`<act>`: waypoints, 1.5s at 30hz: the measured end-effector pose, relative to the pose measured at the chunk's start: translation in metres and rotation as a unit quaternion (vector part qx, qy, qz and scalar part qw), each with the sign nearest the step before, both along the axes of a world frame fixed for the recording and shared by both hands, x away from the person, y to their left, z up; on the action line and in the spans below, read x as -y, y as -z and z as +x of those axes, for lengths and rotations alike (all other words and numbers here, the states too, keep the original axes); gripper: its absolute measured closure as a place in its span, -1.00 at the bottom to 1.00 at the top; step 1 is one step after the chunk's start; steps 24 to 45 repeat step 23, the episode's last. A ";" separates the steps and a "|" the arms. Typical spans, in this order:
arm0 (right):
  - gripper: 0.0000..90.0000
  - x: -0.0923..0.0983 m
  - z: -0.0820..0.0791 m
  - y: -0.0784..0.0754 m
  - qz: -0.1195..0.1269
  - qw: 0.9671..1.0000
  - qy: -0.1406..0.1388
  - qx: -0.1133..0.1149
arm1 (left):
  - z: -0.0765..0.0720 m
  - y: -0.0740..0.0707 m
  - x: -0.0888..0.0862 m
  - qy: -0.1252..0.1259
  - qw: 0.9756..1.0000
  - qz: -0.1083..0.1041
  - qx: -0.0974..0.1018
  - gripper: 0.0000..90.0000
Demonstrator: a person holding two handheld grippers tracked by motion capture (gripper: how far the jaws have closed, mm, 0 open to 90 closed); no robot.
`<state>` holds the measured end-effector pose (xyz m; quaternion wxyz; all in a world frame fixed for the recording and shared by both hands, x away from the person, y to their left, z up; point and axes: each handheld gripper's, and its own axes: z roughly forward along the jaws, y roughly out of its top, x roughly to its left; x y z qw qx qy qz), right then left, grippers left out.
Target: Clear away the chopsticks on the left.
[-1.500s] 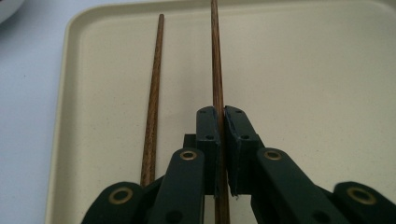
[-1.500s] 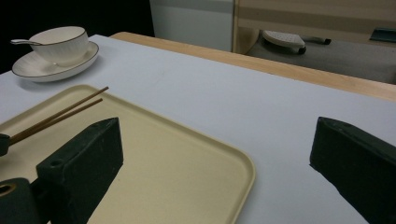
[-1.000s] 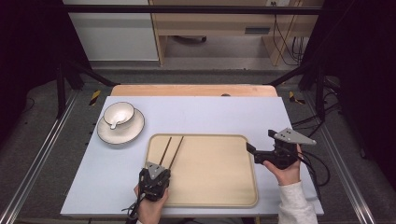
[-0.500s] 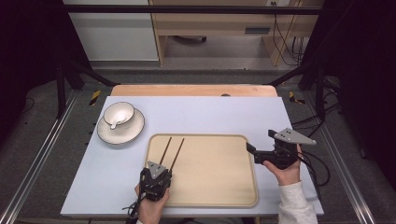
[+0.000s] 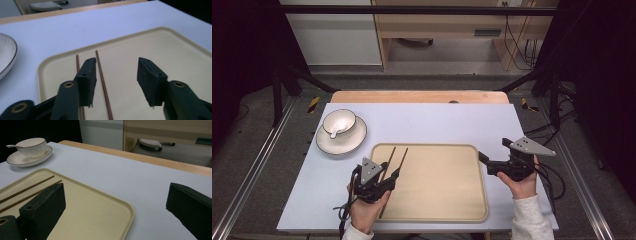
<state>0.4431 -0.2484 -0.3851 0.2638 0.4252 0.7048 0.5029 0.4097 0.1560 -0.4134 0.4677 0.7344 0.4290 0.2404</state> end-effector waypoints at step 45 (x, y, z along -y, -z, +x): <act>-0.95 0.005 -0.002 -0.002 0.000 1.000 0.009 0.005 | 0.008 -0.002 -0.078 0.018 1.000 -0.001 0.009 -0.58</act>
